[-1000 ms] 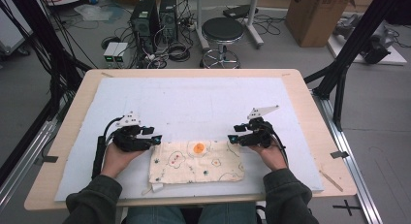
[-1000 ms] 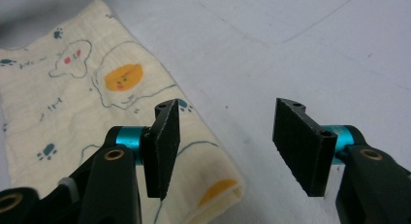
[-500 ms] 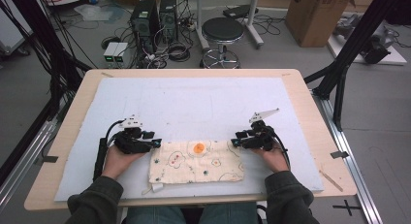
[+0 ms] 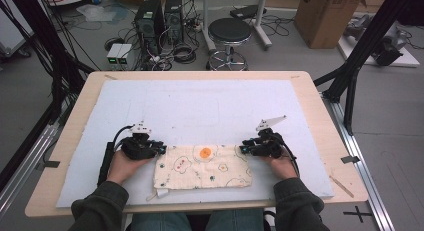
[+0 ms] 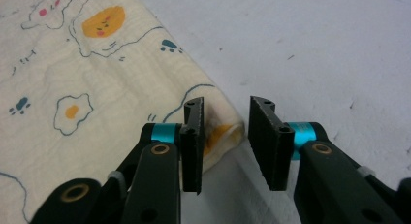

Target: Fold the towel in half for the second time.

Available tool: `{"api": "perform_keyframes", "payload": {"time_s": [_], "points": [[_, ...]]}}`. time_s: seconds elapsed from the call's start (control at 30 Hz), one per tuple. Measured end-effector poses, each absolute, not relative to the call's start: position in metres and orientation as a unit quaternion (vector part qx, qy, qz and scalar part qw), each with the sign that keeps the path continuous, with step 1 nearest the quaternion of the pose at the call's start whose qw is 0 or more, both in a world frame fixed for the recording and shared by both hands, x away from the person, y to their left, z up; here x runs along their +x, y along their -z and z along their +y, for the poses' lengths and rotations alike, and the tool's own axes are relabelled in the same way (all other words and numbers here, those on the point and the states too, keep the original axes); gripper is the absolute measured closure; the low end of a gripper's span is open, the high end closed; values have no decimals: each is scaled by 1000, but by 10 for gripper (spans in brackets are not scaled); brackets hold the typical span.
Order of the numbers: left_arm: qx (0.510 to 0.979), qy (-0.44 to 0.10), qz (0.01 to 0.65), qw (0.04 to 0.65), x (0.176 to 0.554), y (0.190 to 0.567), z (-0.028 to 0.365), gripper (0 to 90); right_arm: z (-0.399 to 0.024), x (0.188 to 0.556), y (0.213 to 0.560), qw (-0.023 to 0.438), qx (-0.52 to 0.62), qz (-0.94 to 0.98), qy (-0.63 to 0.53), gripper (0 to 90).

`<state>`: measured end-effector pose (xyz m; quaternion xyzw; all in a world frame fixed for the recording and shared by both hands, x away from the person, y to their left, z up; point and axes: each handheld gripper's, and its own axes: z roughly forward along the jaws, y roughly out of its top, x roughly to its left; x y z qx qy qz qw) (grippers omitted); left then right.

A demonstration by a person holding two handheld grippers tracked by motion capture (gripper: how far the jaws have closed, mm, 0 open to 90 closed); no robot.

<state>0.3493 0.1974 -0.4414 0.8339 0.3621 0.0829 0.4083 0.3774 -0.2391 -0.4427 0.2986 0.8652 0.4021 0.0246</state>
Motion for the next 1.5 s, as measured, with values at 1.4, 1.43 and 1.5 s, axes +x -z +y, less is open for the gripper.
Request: {"api": "perform_keyframes", "payload": {"time_s": [1.4, 1.43, 1.5], "points": [[822, -106, 363, 426, 343, 434, 201, 852, -243, 374, 437, 19, 294, 856, -424, 824], [822, -109, 363, 426, 343, 434, 201, 852, -243, 374, 437, 18, 293, 856, -425, 824], [818, -112, 364, 431, 343, 433, 202, 852, -242, 375, 437, 21, 293, 855, -428, 824]]}}
